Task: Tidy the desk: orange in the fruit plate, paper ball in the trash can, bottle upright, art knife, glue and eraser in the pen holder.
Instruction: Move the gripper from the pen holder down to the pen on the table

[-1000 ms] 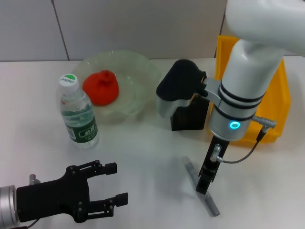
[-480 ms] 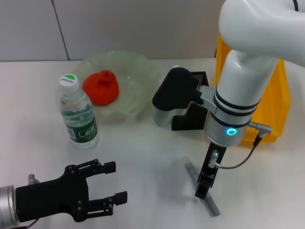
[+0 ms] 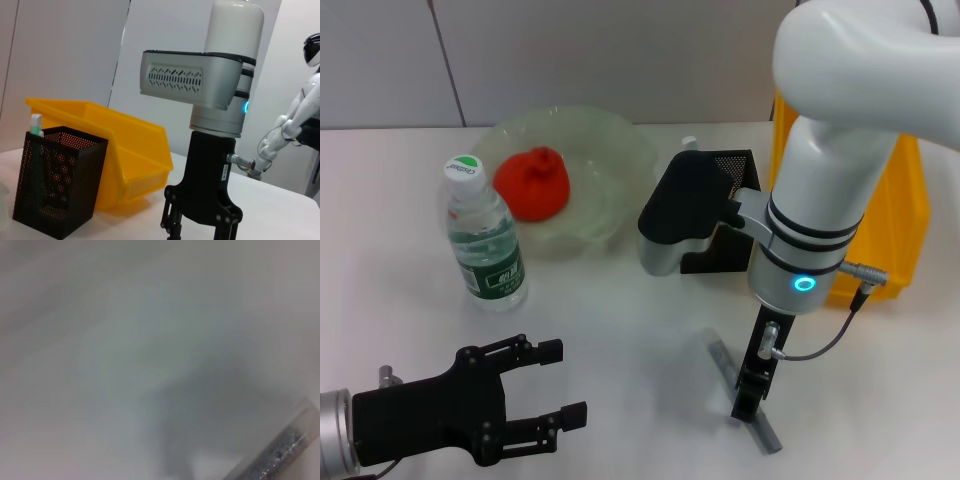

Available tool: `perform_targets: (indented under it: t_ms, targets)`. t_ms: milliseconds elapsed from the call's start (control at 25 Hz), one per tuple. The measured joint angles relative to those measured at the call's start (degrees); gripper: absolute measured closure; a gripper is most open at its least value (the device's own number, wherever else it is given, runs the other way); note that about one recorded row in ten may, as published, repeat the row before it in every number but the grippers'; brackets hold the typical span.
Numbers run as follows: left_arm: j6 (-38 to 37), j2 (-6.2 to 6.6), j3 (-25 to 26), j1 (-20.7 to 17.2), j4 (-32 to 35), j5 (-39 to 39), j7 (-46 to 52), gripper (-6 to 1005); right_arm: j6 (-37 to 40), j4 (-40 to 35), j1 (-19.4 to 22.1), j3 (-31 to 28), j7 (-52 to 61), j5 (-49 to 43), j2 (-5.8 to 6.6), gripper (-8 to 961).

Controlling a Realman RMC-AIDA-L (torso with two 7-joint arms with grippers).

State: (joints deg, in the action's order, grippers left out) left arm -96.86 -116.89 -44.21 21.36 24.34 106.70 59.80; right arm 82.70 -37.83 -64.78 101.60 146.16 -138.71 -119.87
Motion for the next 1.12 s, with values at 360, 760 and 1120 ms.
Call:
perform_targets:
  t_ms: [360,760,1120]
  targets:
    - [0.0,0.0,0.11,0.15,0.0,0.0,-0.04,189,-1.28,0.05,0.07,2.33,-0.03,1.43,0.0,314]
    - [0.01,0.0,0.62,0.5,0.0,0.0,-0.04,190,-1.59,0.04,0.26,3.01,-0.07,1.43,0.0,438]
    - [0.01,0.0,1.03,0.61,0.12,0.0,0.26,190,-2.24,0.04,0.08,3.25,-0.2,1.14,0.0,694]
